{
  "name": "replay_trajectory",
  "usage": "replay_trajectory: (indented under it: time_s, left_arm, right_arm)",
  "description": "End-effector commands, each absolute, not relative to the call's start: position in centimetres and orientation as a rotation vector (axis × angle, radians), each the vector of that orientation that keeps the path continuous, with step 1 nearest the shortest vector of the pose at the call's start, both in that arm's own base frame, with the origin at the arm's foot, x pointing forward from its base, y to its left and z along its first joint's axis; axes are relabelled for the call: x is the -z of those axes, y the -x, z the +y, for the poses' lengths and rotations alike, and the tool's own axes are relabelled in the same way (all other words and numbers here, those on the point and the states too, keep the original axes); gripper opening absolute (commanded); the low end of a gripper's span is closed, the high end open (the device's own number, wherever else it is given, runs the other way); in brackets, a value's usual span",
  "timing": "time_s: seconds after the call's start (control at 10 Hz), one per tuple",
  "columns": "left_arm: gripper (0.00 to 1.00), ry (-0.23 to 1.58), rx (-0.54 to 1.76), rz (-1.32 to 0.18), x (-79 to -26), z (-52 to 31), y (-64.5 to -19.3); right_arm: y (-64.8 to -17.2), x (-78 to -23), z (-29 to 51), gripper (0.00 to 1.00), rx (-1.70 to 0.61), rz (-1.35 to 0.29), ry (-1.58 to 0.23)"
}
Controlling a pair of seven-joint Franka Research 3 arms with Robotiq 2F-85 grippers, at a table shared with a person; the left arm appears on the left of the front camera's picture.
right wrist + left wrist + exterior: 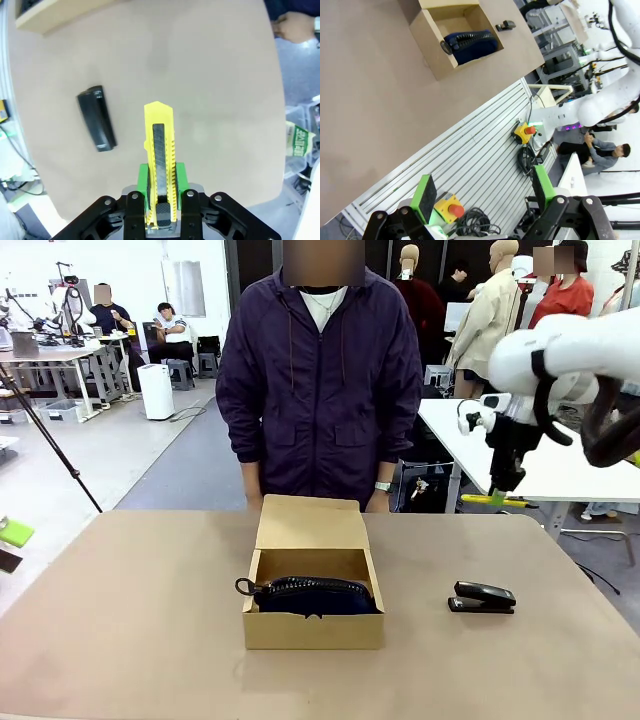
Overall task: Pack the items into the box.
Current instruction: Pick up the item indicated by the person and place it inside the Mailer Box.
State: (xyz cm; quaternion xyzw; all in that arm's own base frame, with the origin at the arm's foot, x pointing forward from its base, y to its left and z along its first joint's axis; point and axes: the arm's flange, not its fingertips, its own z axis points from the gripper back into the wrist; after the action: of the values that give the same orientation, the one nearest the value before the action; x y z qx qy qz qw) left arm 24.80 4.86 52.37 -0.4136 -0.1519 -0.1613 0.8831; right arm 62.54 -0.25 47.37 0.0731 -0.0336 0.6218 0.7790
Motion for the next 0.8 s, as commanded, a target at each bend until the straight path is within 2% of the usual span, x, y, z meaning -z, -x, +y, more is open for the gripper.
replay_trajectory:
  time_s: [0.0,0.1,0.2,0.6,0.7]
  left_arm:
    - [1.0,0.859,0.349,-0.324,-52.2,5.2,-24.7]
    - [1.0,0.859,0.349,-0.324,-52.2,5.2,-24.7]
    - [1.0,0.859,0.349,-0.324,-52.2,5.2,-24.7]
    - [1.0,0.859,0.349,-0.324,-52.2,5.2,-24.7]
    - [1.0,0.859,0.349,-0.324,-52.2,5.2,-24.7]
  right_arm:
    - [-58.6,-47.1,0.0,0.0,-1.37,-0.113,-0.176]
    - [-57.2,-46.6,0.3,0.0,-1.378,-0.128,-0.184]
    - [-61.0,-48.2,-0.2,0.0,-1.341,-0.077,-0.167]
    - [-59.9,-47.8,-0.2,0.0,-1.338,-0.077,-0.174]
    - [-60.6,-48.1,2.1,0.0,-1.396,-0.077,-0.144]
